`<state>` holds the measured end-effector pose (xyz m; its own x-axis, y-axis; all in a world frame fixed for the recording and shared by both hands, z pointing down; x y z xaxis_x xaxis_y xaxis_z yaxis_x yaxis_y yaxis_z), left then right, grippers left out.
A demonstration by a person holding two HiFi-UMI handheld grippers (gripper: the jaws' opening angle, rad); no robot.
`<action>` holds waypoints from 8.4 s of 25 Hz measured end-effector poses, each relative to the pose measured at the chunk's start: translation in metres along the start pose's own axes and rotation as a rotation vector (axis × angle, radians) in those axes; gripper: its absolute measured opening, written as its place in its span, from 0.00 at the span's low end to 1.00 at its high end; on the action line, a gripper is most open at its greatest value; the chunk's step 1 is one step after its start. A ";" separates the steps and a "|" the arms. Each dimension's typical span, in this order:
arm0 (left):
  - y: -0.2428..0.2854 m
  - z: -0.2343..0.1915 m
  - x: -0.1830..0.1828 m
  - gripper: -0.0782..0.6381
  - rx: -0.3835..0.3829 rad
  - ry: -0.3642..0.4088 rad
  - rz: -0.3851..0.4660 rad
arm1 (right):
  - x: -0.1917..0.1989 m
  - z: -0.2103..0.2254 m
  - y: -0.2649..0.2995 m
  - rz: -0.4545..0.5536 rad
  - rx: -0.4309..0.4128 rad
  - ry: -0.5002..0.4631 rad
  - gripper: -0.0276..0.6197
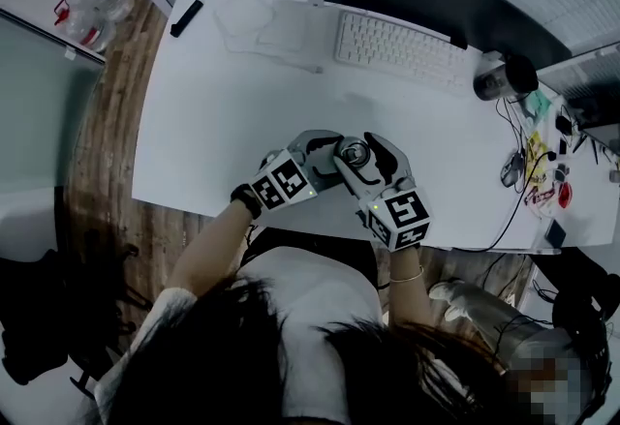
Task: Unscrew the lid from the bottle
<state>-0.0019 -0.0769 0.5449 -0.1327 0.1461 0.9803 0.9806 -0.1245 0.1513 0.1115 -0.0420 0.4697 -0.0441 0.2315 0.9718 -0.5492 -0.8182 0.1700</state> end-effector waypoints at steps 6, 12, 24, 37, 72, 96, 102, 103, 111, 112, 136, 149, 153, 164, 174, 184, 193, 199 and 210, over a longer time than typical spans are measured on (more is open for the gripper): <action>-0.002 -0.001 0.000 0.61 -0.001 -0.024 0.008 | 0.001 0.002 0.003 0.010 -0.044 -0.023 0.46; 0.001 0.000 0.000 0.61 0.023 0.012 -0.015 | 0.002 0.019 0.001 -0.009 -0.304 -0.036 0.46; 0.000 -0.003 -0.002 0.61 0.078 0.022 -0.034 | -0.007 0.042 0.022 -0.099 -0.852 -0.044 0.46; -0.003 -0.001 -0.001 0.61 0.082 0.029 -0.027 | -0.002 0.042 0.013 -0.104 -0.706 0.101 0.47; -0.001 -0.002 0.001 0.61 0.048 0.019 -0.024 | 0.014 0.007 -0.026 0.062 0.043 0.136 0.40; 0.000 -0.004 -0.002 0.61 0.100 0.031 -0.045 | -0.006 0.062 0.019 -0.174 -0.901 0.012 0.39; -0.001 -0.005 -0.003 0.61 0.110 0.036 -0.056 | -0.004 0.058 0.012 -0.140 -0.786 0.055 0.40; -0.001 -0.005 -0.003 0.61 0.108 0.035 -0.056 | -0.003 0.057 0.009 -0.124 -0.750 0.067 0.40; -0.002 -0.004 -0.002 0.61 0.090 0.027 -0.061 | -0.002 0.030 -0.009 0.022 -0.386 0.106 0.40; -0.002 -0.004 -0.002 0.61 0.086 0.025 -0.061 | -0.001 0.026 -0.011 0.045 -0.326 0.111 0.40; 0.000 -0.002 -0.001 0.61 0.067 0.015 -0.044 | 0.019 0.007 -0.012 0.112 -0.035 0.061 0.44; 0.000 -0.004 0.000 0.61 0.095 0.011 -0.045 | 0.004 0.031 -0.009 0.079 -0.384 0.080 0.44; 0.000 -0.004 -0.001 0.61 0.094 0.009 -0.047 | 0.000 0.035 -0.011 0.083 -0.399 0.090 0.44; 0.000 -0.002 -0.010 0.61 0.072 0.030 -0.039 | -0.012 0.036 -0.027 0.109 -0.381 0.095 0.44; -0.023 0.011 -0.042 0.61 0.006 0.070 -0.005 | -0.043 0.038 -0.060 0.158 -0.349 0.050 0.44; -0.033 0.020 -0.108 0.60 -0.113 0.124 0.139 | -0.078 0.051 -0.101 0.241 -0.214 -0.023 0.44; -0.016 0.023 -0.162 0.56 -0.270 0.131 0.288 | -0.108 0.070 -0.132 0.338 0.022 -0.102 0.44; -0.004 0.028 -0.178 0.51 -0.370 0.120 0.341 | -0.119 0.082 -0.157 0.410 0.192 -0.107 0.44; 0.011 0.036 -0.187 0.36 -0.536 0.058 0.317 | -0.119 0.092 -0.185 0.452 0.340 -0.130 0.44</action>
<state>0.0392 -0.0706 0.3589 0.1309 -0.0302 0.9909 0.7668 -0.6305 -0.1205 0.2954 0.0336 0.3381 -0.0970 -0.2294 0.9685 -0.2002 -0.9487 -0.2447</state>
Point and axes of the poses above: the fingertips, and each gripper's own axes: y forward along the fingers, z to its right, x out of its underside, the point moved 9 cm from there along -y, backward along the fingers, and after that the axes turned 14 degrees about z, right-handed, at the moved point
